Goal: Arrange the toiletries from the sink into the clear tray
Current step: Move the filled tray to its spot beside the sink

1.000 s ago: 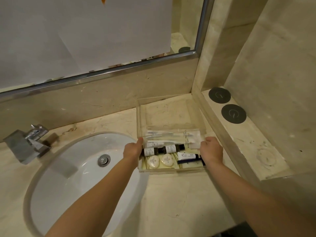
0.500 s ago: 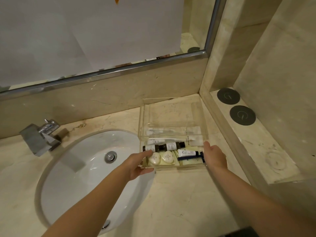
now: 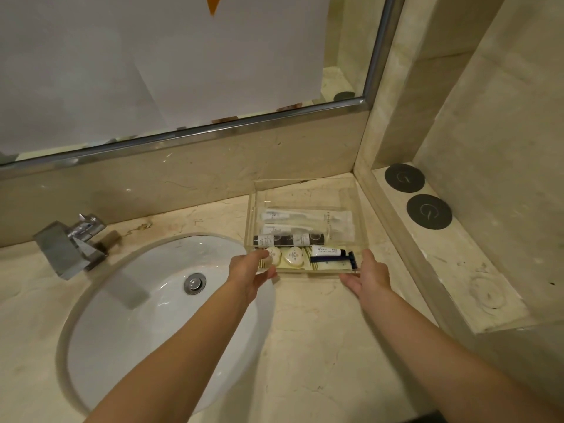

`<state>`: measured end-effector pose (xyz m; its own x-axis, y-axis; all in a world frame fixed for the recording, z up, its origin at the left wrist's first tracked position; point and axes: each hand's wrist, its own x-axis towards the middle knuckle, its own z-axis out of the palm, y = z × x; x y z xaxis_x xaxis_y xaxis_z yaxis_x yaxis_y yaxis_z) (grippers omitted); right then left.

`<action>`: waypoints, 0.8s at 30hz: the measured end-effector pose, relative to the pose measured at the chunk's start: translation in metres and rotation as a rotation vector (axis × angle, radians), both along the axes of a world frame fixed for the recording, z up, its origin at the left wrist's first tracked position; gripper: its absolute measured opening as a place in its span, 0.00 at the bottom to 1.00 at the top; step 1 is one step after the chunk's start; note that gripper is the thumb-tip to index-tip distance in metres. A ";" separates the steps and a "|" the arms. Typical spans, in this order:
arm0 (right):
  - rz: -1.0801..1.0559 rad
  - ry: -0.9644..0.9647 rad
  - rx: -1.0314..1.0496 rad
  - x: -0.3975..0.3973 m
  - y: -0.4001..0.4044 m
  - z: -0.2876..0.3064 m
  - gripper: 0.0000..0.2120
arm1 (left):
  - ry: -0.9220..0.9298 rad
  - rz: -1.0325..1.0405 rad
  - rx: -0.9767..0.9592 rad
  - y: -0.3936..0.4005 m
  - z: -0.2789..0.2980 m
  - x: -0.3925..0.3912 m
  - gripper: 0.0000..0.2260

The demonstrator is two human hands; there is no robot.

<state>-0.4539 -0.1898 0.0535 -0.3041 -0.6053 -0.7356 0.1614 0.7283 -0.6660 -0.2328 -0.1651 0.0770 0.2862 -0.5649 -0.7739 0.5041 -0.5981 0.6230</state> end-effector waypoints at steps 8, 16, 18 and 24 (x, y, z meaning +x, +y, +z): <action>-0.290 -0.380 -0.064 0.020 -0.008 0.015 0.17 | -0.044 0.023 -0.097 -0.013 0.012 -0.007 0.36; -0.315 -0.541 -0.143 0.035 -0.031 0.029 0.23 | -0.175 -0.019 -0.034 -0.031 0.007 -0.009 0.28; -0.321 -0.540 -0.158 0.037 -0.036 0.031 0.25 | -0.191 -0.059 -0.009 -0.036 0.004 -0.011 0.24; -0.243 -0.475 -0.216 0.046 -0.052 0.031 0.24 | -0.070 -0.116 -0.024 -0.052 0.003 -0.039 0.25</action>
